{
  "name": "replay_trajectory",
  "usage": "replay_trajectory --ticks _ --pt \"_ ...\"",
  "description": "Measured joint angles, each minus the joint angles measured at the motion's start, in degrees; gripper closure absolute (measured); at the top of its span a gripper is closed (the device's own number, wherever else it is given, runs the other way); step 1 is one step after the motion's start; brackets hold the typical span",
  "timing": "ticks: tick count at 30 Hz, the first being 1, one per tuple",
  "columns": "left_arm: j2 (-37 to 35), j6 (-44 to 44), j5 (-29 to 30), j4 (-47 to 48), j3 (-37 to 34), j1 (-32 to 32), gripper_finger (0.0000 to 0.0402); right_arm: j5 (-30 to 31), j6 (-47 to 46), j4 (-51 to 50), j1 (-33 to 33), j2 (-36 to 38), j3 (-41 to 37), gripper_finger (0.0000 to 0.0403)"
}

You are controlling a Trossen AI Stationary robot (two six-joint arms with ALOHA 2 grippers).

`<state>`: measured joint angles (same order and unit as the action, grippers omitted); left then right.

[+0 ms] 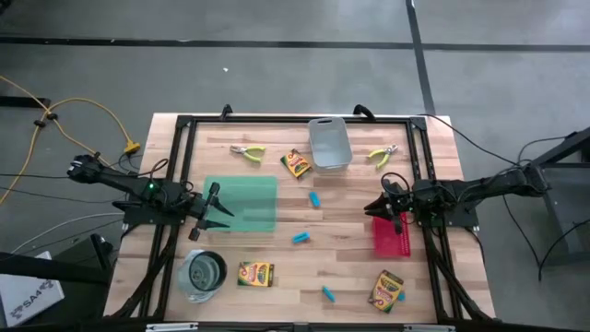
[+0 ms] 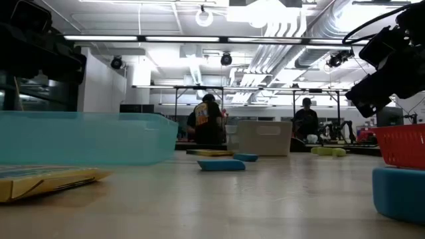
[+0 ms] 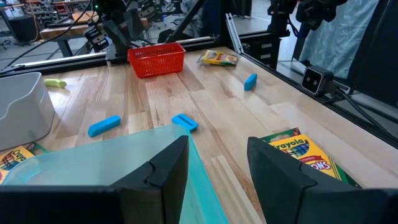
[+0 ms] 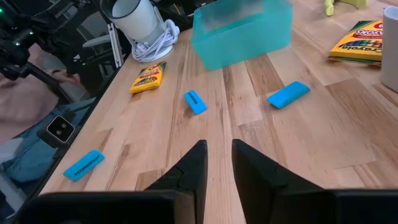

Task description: Pick & Place School Supplies

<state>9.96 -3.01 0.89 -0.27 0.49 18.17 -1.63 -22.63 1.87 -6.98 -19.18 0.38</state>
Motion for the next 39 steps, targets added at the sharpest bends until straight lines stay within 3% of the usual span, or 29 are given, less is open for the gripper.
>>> replay_trajectory --ticks 28,34,39 --pt "0.0 0.0 0.04 -2.04 0.0 -0.01 0.0243 0.02 0.0 0.02 -0.01 0.0 0.0 0.0337" --pt "0.0 0.13 4.51 -2.37 0.0 -0.07 0.0243 0.02 0.0 0.0 -0.01 -0.01 0.0 0.0337" --pt "0.18 7.93 12.49 -2.33 0.88 -0.07 0.0243 0.01 0.0 0.0 0.0 -0.01 0.0 0.0337"
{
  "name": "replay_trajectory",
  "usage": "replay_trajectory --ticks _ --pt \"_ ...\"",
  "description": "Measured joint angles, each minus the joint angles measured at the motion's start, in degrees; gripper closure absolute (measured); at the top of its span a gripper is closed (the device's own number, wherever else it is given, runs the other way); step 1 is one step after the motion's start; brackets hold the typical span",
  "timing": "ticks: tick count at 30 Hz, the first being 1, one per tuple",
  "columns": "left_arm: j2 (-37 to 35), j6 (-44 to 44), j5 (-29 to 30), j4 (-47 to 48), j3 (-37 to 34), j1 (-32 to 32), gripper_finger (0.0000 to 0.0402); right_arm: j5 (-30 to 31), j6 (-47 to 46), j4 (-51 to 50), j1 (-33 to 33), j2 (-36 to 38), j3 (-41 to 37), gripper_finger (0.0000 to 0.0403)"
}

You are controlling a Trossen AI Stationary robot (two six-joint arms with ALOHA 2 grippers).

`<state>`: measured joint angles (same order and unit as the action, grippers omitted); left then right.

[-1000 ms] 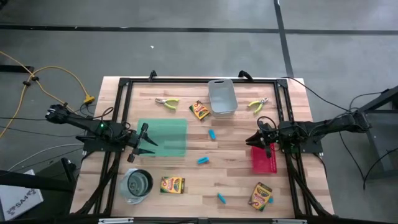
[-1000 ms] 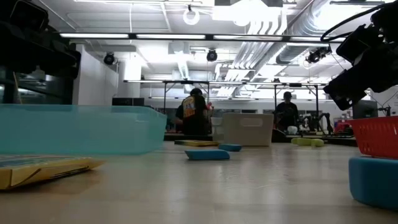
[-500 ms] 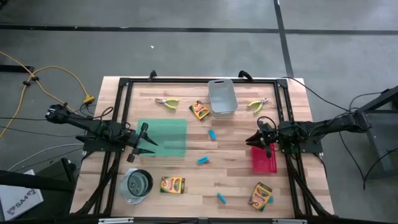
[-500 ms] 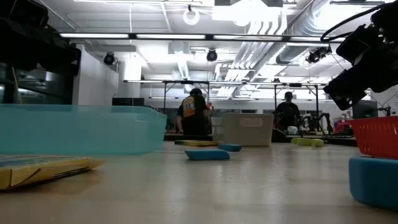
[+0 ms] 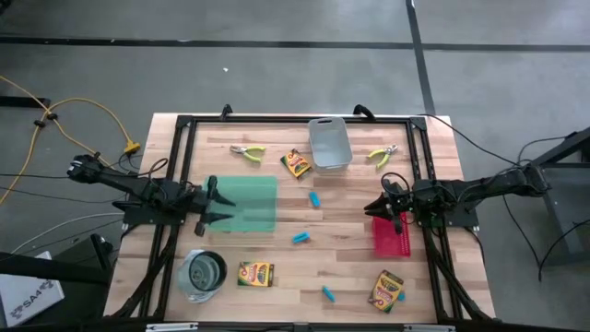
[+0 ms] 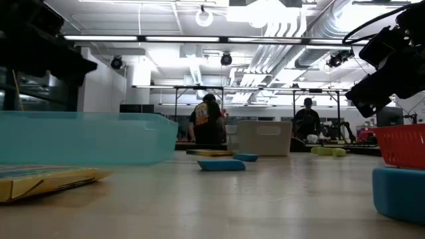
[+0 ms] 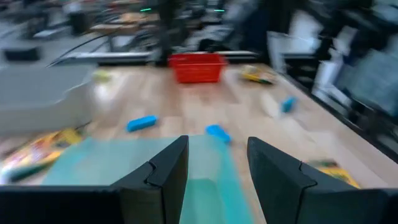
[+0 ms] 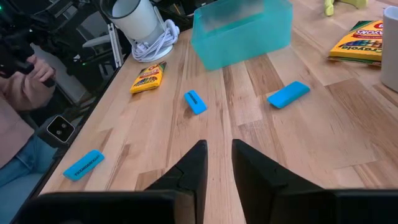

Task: Pick & Place School Supplies
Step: Put the crayon box into the green bin

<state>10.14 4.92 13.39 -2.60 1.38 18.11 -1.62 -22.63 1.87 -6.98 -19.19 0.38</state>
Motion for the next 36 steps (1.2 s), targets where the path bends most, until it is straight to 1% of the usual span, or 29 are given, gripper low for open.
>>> replay_trajectory --ticks 2,4,9,14,19,23,29,36 --pt "0.83 0.32 3.37 0.96 0.93 -0.06 0.0243 0.01 0.0 0.0 -0.01 -0.01 0.0 0.0337" --pt "2.43 -0.88 5.23 1.55 2.2 -0.11 0.0243 0.01 0.0 0.01 0.0 0.01 0.0 0.0337" --pt "8.41 -1.04 5.99 1.26 6.52 -1.5 0.0243 0.01 0.0 0.01 -0.01 0.0 0.0 0.0337" --pt "17.71 -0.93 2.78 2.17 13.42 -2.96 0.0243 0.01 0.0 0.02 -0.01 0.0 0.0 0.0337" --pt "28.09 -0.56 -0.9 9.07 22.41 -4.7 0.0243 0.01 0.0 0.0 0.0 0.01 0.0 0.0337" --pt "34.86 -2.28 -3.42 12.32 28.81 -6.18 0.0243 0.0 0.0 0.0 0.0 0.0 0.0 0.0337" --pt "43.07 -2.94 -4.92 17.98 36.68 -7.3 0.0243 0.01 0.0 0.02 0.0 0.01 0.0 0.0337" --pt "49.48 -5.36 -4.59 21.55 43.91 -7.44 0.0243 0.01 0.0 0.0 0.0 0.01 0.0 0.0337"
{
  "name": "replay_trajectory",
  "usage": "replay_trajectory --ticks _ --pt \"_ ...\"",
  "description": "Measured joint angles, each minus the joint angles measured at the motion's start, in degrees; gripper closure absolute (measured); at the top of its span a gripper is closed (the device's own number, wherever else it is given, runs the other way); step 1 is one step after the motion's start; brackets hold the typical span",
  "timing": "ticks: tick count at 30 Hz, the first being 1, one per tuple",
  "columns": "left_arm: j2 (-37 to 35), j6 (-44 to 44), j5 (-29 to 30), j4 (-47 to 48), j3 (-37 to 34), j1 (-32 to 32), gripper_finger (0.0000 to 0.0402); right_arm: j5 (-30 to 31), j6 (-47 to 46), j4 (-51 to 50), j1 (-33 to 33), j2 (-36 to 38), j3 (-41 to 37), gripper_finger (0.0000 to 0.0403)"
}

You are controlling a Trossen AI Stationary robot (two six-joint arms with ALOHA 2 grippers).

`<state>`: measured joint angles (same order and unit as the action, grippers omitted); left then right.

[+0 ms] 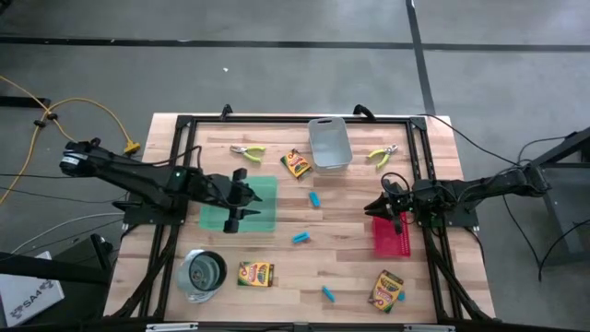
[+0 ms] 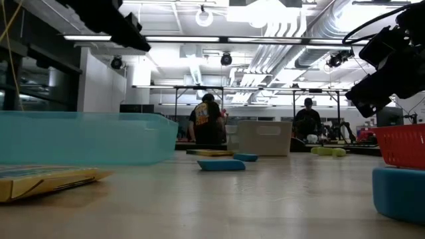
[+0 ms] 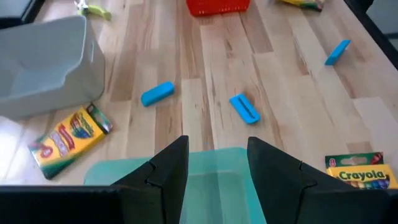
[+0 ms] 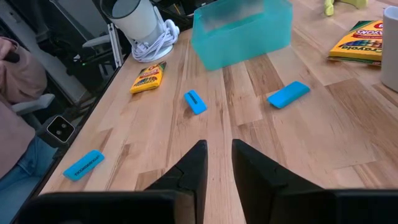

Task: Pick & Place School Supplies
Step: Put the crayon box into the green bin

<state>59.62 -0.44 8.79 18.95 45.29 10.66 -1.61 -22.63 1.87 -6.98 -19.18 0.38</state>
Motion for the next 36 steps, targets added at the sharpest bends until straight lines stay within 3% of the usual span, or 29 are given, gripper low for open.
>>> replay_trajectory --ticks 7,13,19,25,36 --pt "5.9 -0.86 -1.05 6.29 6.81 -1.73 0.0243 -0.01 0.0 0.0 -0.02 -0.02 0.0 0.0337" --pt "7.84 -7.65 -4.18 6.55 8.47 -1.83 0.0243 -0.01 0.0 0.01 0.0 -0.01 0.0 0.0337" --pt "9.82 -4.18 -6.1 6.05 8.52 2.0 0.0243 0.0 0.0 -0.05 0.0 0.0 0.0 0.0337" --pt "11.58 -7.61 -6.09 6.19 10.88 5.74 0.0243 -0.01 0.0 -0.04 -0.02 0.0 0.0 0.0337" --pt "18.0 -6.64 -8.0 11.46 17.27 4.31 0.0243 0.02 0.0 -0.15 -0.01 0.0 0.0 0.0337"
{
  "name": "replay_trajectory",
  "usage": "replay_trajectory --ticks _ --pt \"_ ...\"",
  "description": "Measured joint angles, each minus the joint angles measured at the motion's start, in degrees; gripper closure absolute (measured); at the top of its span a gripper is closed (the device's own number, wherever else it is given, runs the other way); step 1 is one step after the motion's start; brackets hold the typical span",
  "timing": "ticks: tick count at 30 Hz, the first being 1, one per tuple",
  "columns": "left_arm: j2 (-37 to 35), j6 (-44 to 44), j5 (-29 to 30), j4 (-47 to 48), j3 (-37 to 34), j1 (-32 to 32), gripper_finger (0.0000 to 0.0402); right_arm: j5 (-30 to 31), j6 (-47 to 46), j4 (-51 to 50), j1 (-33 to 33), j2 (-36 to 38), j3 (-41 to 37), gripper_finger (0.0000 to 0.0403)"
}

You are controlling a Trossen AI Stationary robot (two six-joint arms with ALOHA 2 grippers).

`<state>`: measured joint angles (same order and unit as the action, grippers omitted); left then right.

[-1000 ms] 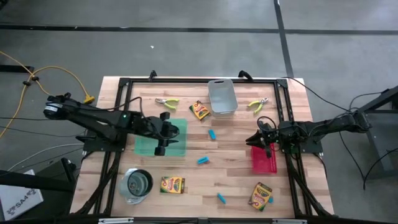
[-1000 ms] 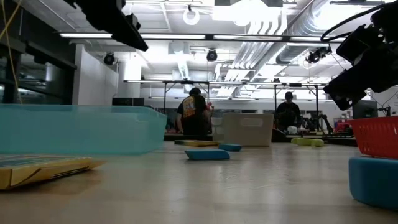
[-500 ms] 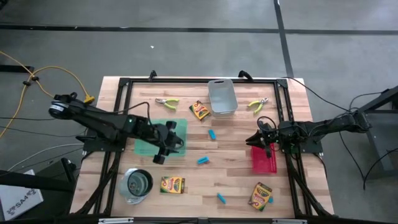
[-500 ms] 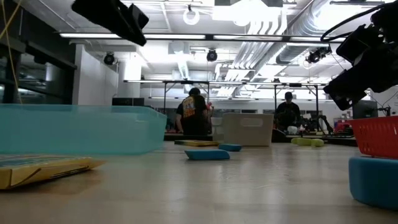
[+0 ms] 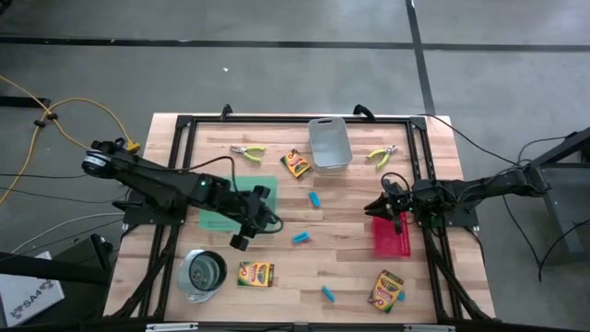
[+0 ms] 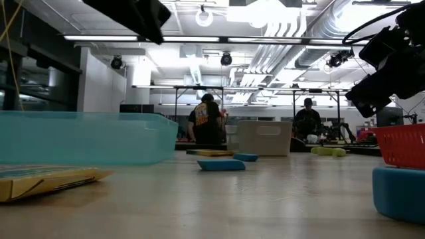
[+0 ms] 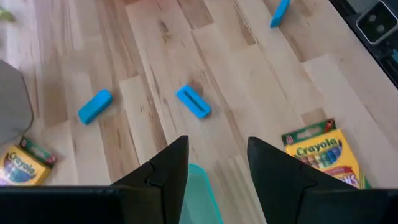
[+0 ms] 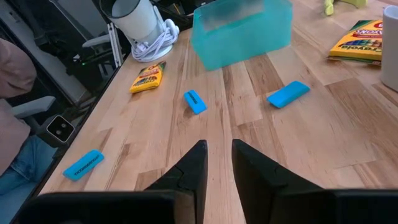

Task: Pick & Place School Supplies
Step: Put the crayon box into the green bin

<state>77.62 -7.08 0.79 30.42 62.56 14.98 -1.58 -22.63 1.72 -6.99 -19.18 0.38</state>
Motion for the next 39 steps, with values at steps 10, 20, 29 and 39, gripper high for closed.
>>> replay_trajectory --ticks 10,20,29,39 --pt "3.69 1.98 -1.94 1.35 1.56 1.54 0.0243 0.0 0.0 -0.07 0.01 0.0 0.0 0.0337" --pt "3.77 14.95 -0.83 2.4 2.01 3.84 0.0243 0.0 0.0 -0.07 -0.01 0.0 0.0 0.0337" --pt "7.72 18.9 0.78 10.44 8.21 4.73 0.0243 -0.02 0.0 0.01 0.0 0.0 0.0 0.0337" --pt "12.34 25.33 -0.19 11.83 11.83 9.62 0.0243 -0.04 0.0 0.07 0.0 0.0 0.0 0.0337"
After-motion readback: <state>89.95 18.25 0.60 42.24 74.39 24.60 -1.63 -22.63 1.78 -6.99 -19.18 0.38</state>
